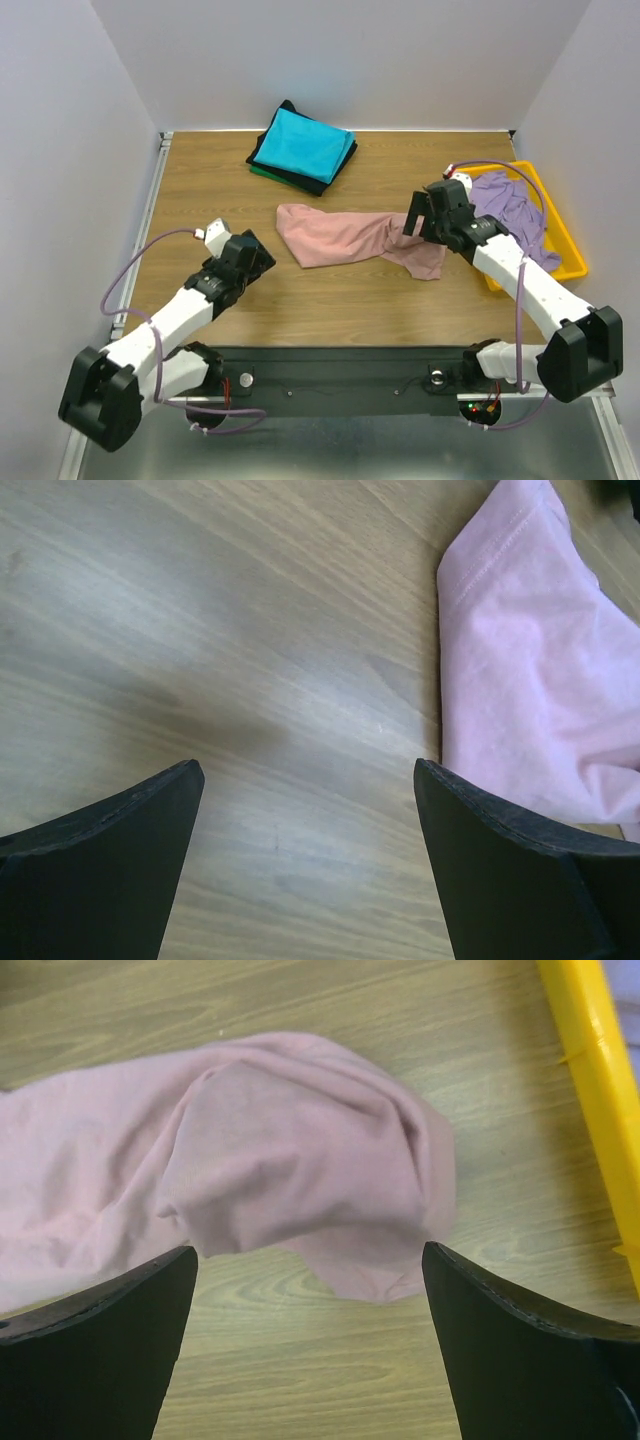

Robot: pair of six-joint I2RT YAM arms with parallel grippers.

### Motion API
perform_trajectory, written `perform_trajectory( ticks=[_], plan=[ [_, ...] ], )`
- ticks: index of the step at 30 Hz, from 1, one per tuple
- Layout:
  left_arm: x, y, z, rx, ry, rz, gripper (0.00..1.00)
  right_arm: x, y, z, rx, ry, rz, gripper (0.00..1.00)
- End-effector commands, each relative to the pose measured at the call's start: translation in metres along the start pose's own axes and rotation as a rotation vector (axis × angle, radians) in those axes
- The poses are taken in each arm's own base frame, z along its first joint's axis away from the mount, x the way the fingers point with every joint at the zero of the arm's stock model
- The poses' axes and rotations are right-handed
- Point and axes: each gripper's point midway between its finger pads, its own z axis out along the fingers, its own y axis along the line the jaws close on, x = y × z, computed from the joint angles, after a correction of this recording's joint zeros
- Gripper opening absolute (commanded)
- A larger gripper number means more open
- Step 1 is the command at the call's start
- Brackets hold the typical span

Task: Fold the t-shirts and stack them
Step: Move the tshirt to the center of the board, then flatten the tshirt out

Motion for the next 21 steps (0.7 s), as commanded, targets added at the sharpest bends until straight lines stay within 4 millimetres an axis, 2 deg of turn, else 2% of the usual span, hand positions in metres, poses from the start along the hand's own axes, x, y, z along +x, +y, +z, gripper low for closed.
perform_trajectory(
  ticks=[1,2,3,4,5,6,7,10,11,12,14,16,17,20,21],
  plan=[
    [-0.035,-0.057,0.011,0.138,-0.051,-0.014,0.98,0.011,0.014,0.003,-0.053,0.020,-0.016,1.00],
    [-0.045,-0.071,0.013,0.167,-0.062,-0.012,0.98,0.010,0.019,0.000,-0.068,0.014,-0.012,1.00],
    [-0.035,-0.069,0.025,0.141,-0.020,0.009,0.98,0.009,0.022,-0.002,-0.075,0.011,-0.014,1.00],
    [-0.046,-0.085,0.027,0.169,-0.038,0.000,0.98,0.009,0.029,-0.005,-0.096,0.006,-0.025,1.00],
    [-0.045,-0.089,0.032,0.170,-0.028,0.012,0.98,0.006,0.034,-0.007,-0.105,-0.003,-0.033,1.00],
    [-0.037,-0.088,0.045,0.146,-0.001,0.031,0.98,0.006,0.038,-0.008,-0.113,-0.004,-0.038,1.00],
    [-0.043,-0.098,0.049,0.162,-0.013,0.025,0.98,0.007,0.045,-0.010,-0.131,-0.006,-0.046,1.00],
    [-0.034,-0.105,0.070,0.156,0.033,0.063,0.95,0.009,0.054,-0.007,-0.131,-0.007,-0.060,1.00],
    [-0.043,-0.119,0.072,0.187,0.024,0.071,0.92,0.009,0.057,-0.006,-0.130,-0.009,-0.062,1.00],
    [-0.036,-0.117,0.083,0.163,0.045,0.096,0.91,0.012,0.059,0.001,-0.123,0.003,-0.070,1.00],
    [-0.045,-0.128,0.091,0.161,0.037,0.105,0.90,0.015,0.061,0.008,-0.107,0.015,-0.075,1.00],
    [-0.040,-0.127,0.103,0.136,0.056,0.117,0.88,0.015,0.062,0.016,-0.085,0.015,-0.069,1.00],
    [-0.042,-0.132,0.106,0.145,0.059,0.117,0.88,0.015,0.063,0.023,-0.061,0.007,-0.061,1.00],
    [-0.036,-0.132,0.122,0.123,0.076,0.136,0.83,0.012,0.060,0.038,0.005,-0.007,-0.038,0.97],
    [-0.028,-0.126,0.131,0.101,0.097,0.150,0.77,0.013,0.059,0.042,0.023,-0.007,-0.039,0.95]
  ],
)
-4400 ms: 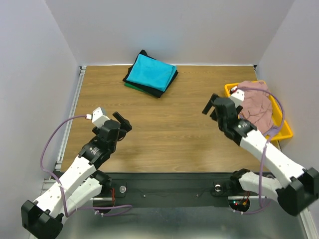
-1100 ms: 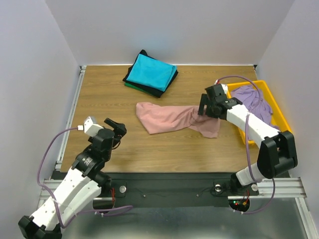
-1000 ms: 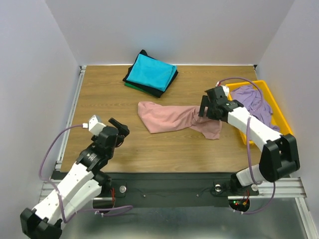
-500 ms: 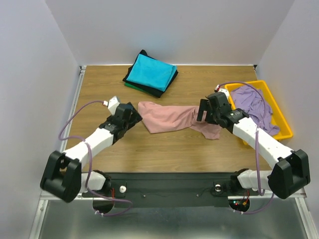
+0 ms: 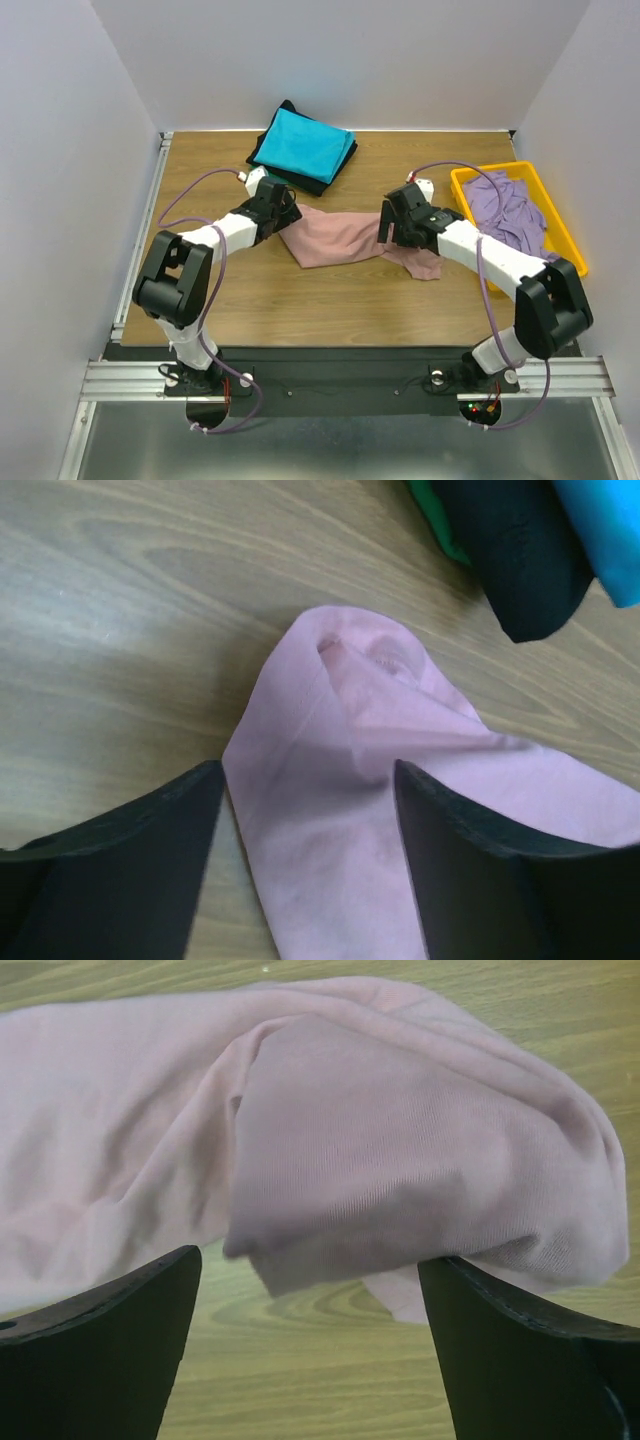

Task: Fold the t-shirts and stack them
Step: Flatten the tshirt out

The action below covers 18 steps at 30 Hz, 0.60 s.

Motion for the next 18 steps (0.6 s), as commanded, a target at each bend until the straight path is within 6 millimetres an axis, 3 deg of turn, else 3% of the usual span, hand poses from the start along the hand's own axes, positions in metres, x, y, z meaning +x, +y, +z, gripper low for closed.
perform_trajectory(
  ticks=[1,4,5,7,8,9,13,17,18],
  plan=[
    [-0.007,-0.007,0.016,0.012,0.008,0.043,0.74,-0.033,0.007,0.007,0.051,-0.111,0.075,0.93],
    [0.002,-0.002,0.025,-0.009,0.056,0.055,0.55,-0.033,0.001,0.019,0.119,-0.121,0.094,0.81],
    [0.002,-0.003,0.026,-0.003,0.062,0.053,0.42,-0.034,-0.002,0.024,0.149,-0.126,0.090,0.67],
    [0.001,-0.003,0.022,0.001,0.058,0.054,0.26,-0.034,-0.005,0.028,0.175,-0.134,0.094,0.48],
    [0.000,-0.003,0.020,0.000,0.055,0.053,0.07,-0.035,-0.006,0.029,0.184,-0.138,0.094,0.37],
    [-0.010,-0.003,0.013,-0.008,0.025,0.046,0.00,-0.039,-0.007,0.027,0.189,-0.150,0.096,0.23],
    [-0.033,-0.004,-0.015,-0.001,-0.058,0.042,0.00,-0.058,-0.013,0.006,0.187,-0.222,0.125,0.00],
    [-0.057,-0.015,-0.053,0.069,-0.134,0.023,0.00,-0.088,-0.014,-0.036,0.117,-0.310,0.105,0.00],
    [-0.069,-0.021,-0.072,0.107,-0.174,0.010,0.00,-0.093,-0.012,-0.045,0.086,-0.322,0.098,0.00]
  ],
)
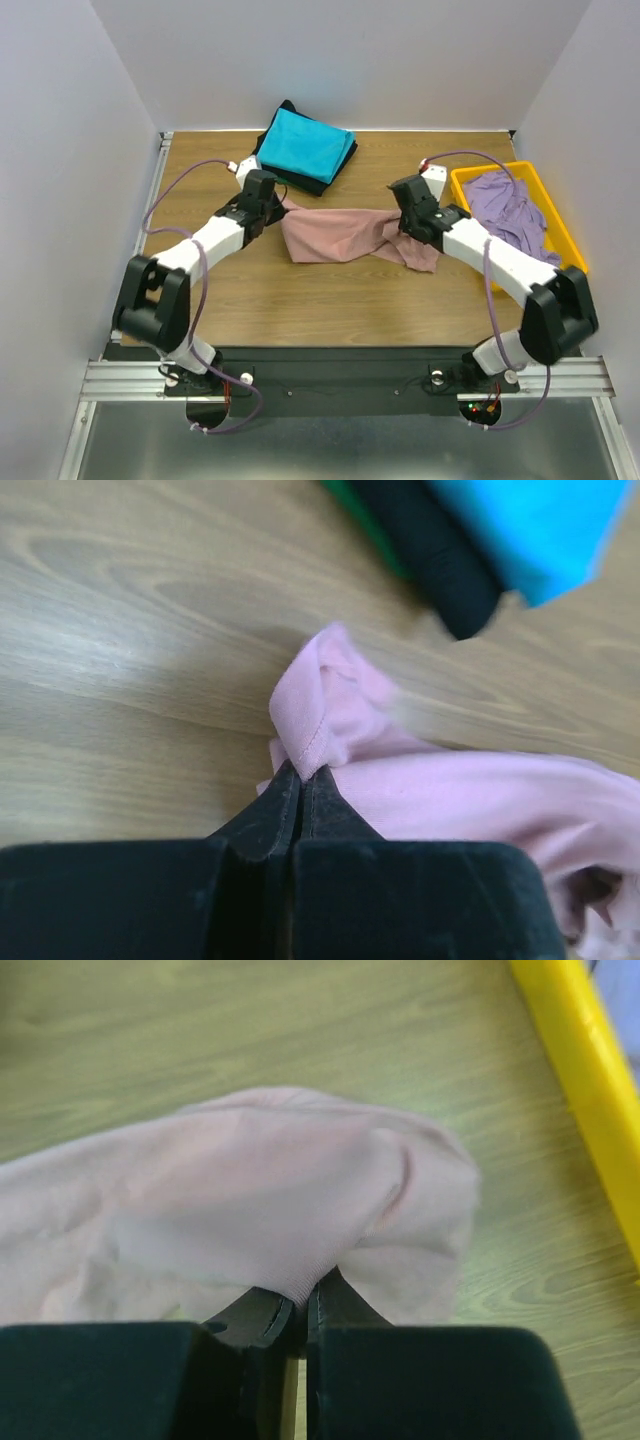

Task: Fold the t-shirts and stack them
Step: Flatten the tshirt out

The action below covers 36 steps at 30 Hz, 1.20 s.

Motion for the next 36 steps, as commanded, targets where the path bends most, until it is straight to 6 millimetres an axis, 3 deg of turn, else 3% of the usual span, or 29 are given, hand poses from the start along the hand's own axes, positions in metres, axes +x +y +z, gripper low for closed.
perform_trajectory(
  ticks=[1,3,4,5,6,7,8,11,12,14,15,18,19,21,23,25,27,29,30,32,33,34,35,36],
  plan=[
    [-0.054,-0.018,-0.061,0.104,-0.175,-0.032,0.00,-0.073,0.003,-0.056,-0.124,-0.197,0.060,0.00],
    [-0.060,-0.021,-0.079,0.140,-0.204,-0.035,0.00,-0.092,0.003,-0.090,-0.230,-0.246,0.053,0.00],
    [-0.070,-0.025,-0.101,0.183,-0.247,-0.047,0.00,-0.098,0.002,-0.101,-0.262,-0.266,0.056,0.01],
    [-0.075,-0.028,-0.113,0.206,-0.268,-0.049,0.00,-0.112,-0.003,-0.126,-0.320,-0.315,0.069,0.00],
    [-0.080,-0.030,-0.125,0.233,-0.289,-0.055,0.00,-0.118,-0.007,-0.137,-0.340,-0.338,0.072,0.00],
    [-0.088,-0.030,-0.149,0.265,-0.322,-0.063,0.00,-0.124,-0.010,-0.150,-0.365,-0.357,0.076,0.00],
    [-0.098,-0.033,-0.175,0.314,-0.368,-0.076,0.00,-0.138,-0.016,-0.177,-0.421,-0.410,0.094,0.00],
    [-0.108,-0.035,-0.215,0.388,-0.421,-0.096,0.00,-0.154,-0.030,-0.215,-0.487,-0.477,0.147,0.00],
    [-0.117,-0.035,-0.243,0.437,-0.470,-0.112,0.00,-0.164,-0.039,-0.242,-0.543,-0.529,0.180,0.01],
    [-0.126,-0.035,-0.276,0.492,-0.520,-0.129,0.00,-0.173,-0.043,-0.270,-0.618,-0.571,0.196,0.00],
    [-0.133,-0.033,-0.304,0.542,-0.570,-0.144,0.00,-0.179,-0.047,-0.297,-0.698,-0.608,0.203,0.00],
    [-0.140,-0.034,-0.350,0.643,-0.631,-0.153,0.00,-0.180,-0.042,-0.339,-0.862,-0.634,0.171,0.00],
    [-0.143,-0.033,-0.375,0.694,-0.664,-0.166,0.00,-0.184,-0.046,-0.357,-0.907,-0.660,0.173,0.01],
    [-0.142,-0.032,-0.399,0.754,-0.683,-0.167,0.00,-0.180,-0.042,-0.375,-0.994,-0.654,0.152,0.00],
    [-0.142,-0.030,-0.407,0.769,-0.694,-0.178,0.00,-0.178,-0.040,-0.385,-1.038,-0.652,0.139,0.01],
    [-0.142,-0.025,-0.400,0.734,-0.688,-0.192,0.00,-0.178,-0.041,-0.378,-1.013,-0.644,0.150,0.01],
    [-0.146,-0.017,-0.384,0.652,-0.689,-0.222,0.00,-0.176,-0.039,-0.353,-0.936,-0.613,0.178,0.01],
    [-0.145,-0.013,-0.351,0.549,-0.654,-0.234,0.00,-0.172,-0.034,-0.331,-0.881,-0.573,0.196,0.03],
    [-0.148,-0.009,-0.323,0.454,-0.638,-0.240,0.00,-0.166,-0.029,-0.303,-0.803,-0.532,0.202,0.03],
    [-0.146,0.000,-0.286,0.329,-0.615,-0.236,0.00,-0.161,-0.024,-0.267,-0.698,-0.486,0.206,0.04],
    [-0.147,0.010,-0.268,0.233,-0.624,-0.237,0.00,-0.155,-0.017,-0.229,-0.582,-0.435,0.210,0.04],
    [-0.140,0.015,-0.229,0.125,-0.572,-0.218,0.00,-0.141,-0.012,-0.200,-0.513,-0.384,0.190,0.05],
    [-0.139,0.030,-0.209,0.021,-0.568,-0.220,0.00,-0.134,-0.007,-0.178,-0.456,-0.348,0.191,0.05],
    [-0.129,0.038,-0.169,-0.073,-0.510,-0.180,0.00,-0.115,0.007,-0.129,-0.346,-0.263,0.134,0.07]
  ],
)
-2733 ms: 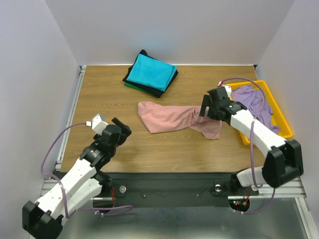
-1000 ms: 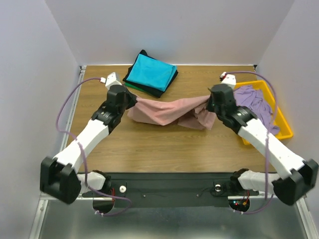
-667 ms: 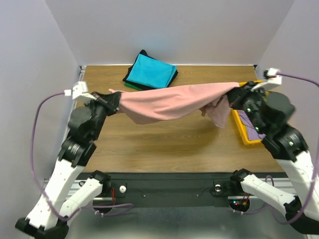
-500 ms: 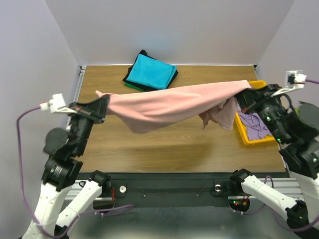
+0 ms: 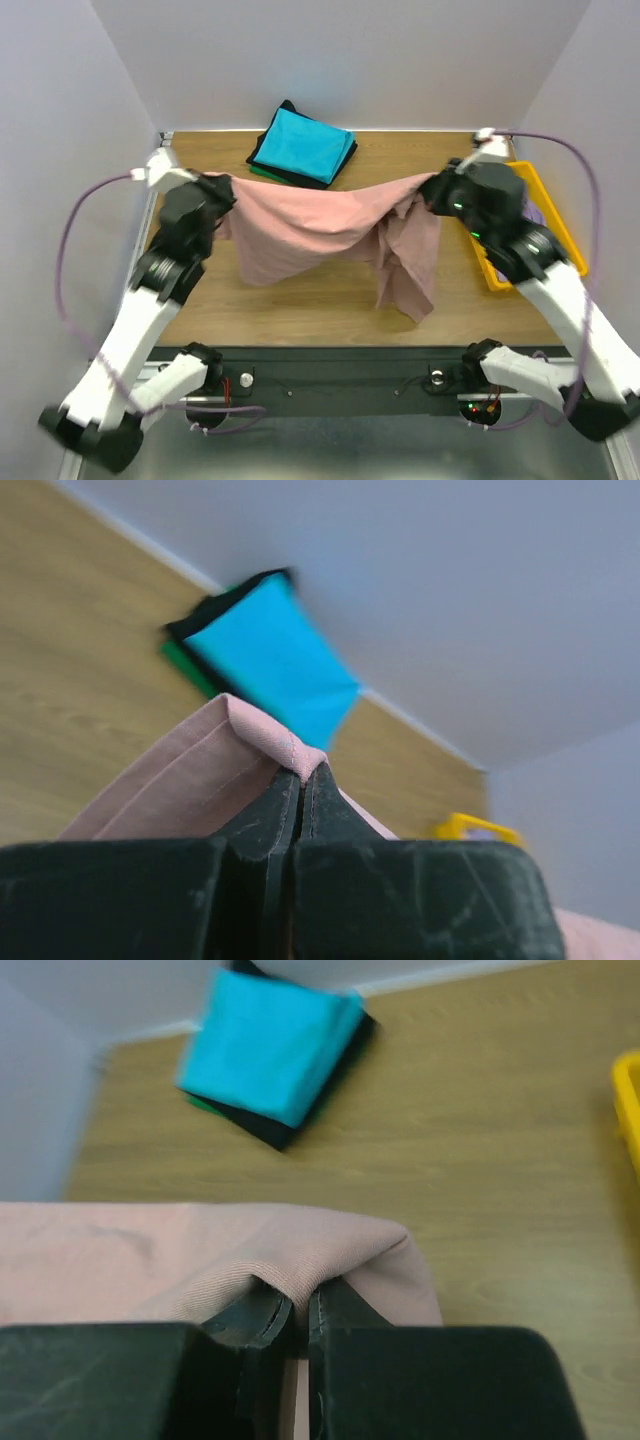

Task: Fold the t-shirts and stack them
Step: Flatten the tshirt out

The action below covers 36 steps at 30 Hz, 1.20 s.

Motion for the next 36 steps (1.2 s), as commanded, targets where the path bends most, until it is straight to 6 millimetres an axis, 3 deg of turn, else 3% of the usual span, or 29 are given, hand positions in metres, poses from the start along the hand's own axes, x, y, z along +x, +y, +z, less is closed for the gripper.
perform_trajectory(
  ticks=[1,2,3,4,5,6,7,9,10,11,13,14,15,16,18,19,20,21,22,25,29,36],
  plan=[
    [0.062,0.093,0.072,-0.403,0.066,0.156,0.09,0.081,-0.069,0.087,0.363,0.171,-0.072,0.07],
    [0.069,0.110,0.086,-0.436,0.113,0.158,0.27,0.099,-0.080,0.106,0.406,0.222,-0.079,0.08],
    [0.078,0.122,0.099,-0.461,0.156,0.168,0.72,0.113,-0.087,0.121,0.419,0.272,-0.089,0.16],
    [0.095,0.138,0.119,-0.512,0.231,0.192,0.98,0.133,-0.099,0.149,0.452,0.335,-0.107,0.30],
    [0.103,0.148,0.125,-0.550,0.286,0.192,0.98,0.139,-0.103,0.159,0.459,0.358,-0.111,0.48],
    [0.117,0.167,0.133,-0.615,0.344,0.203,0.98,0.144,-0.103,0.167,0.456,0.373,-0.112,0.83],
    [0.117,0.170,0.132,-0.643,0.355,0.213,0.98,0.149,-0.103,0.171,0.452,0.389,-0.113,0.99],
    [0.119,0.174,0.127,-0.662,0.363,0.212,0.98,0.153,-0.103,0.168,0.451,0.396,-0.095,1.00],
    [0.110,0.163,0.125,-0.619,0.328,0.187,0.98,0.153,-0.104,0.164,0.456,0.392,-0.086,1.00],
    [0.125,0.171,0.112,-0.611,0.365,0.163,0.98,0.155,-0.108,0.152,0.466,0.388,-0.080,1.00],
    [0.118,0.158,0.097,-0.536,0.330,0.101,0.98,0.164,-0.114,0.136,0.475,0.403,-0.069,1.00],
    [0.138,0.175,0.078,-0.554,0.374,0.095,0.98,0.168,-0.116,0.127,0.472,0.408,-0.057,1.00],
    [0.139,0.168,0.066,-0.513,0.376,0.044,0.98,0.182,-0.122,0.109,0.476,0.431,-0.035,1.00],
    [0.161,0.183,0.048,-0.525,0.426,0.038,0.99,0.189,-0.124,0.098,0.476,0.438,-0.019,1.00],
    [0.181,0.184,0.027,-0.482,0.496,0.004,0.98,0.192,-0.124,0.077,0.463,0.420,0.046,1.00],
    [0.183,0.178,0.016,-0.441,0.502,-0.006,0.98,0.211,-0.132,0.064,0.470,0.459,0.051,1.00],
    [0.201,0.190,0.000,-0.451,0.548,-0.003,0.98,0.219,-0.133,0.056,0.465,0.474,0.066,1.00],
    [0.207,0.182,-0.011,-0.405,0.562,-0.008,0.98,0.223,-0.129,0.049,0.445,0.481,0.104,1.00],
    [0.225,0.193,-0.027,-0.424,0.609,-0.014,0.98,0.231,-0.131,0.038,0.434,0.487,0.121,1.00],
    [0.252,0.193,-0.056,-0.393,0.702,-0.027,0.99,0.244,-0.129,0.021,0.395,0.505,0.163,1.00],
    [0.274,0.196,-0.072,-0.403,0.751,-0.017,0.98,0.260,-0.139,0.007,0.424,0.507,0.211,1.00],
    [0.289,0.199,-0.066,-0.436,0.804,0.043,0.91,0.286,-0.142,-0.005,0.426,0.579,0.248,1.00]
  ],
)
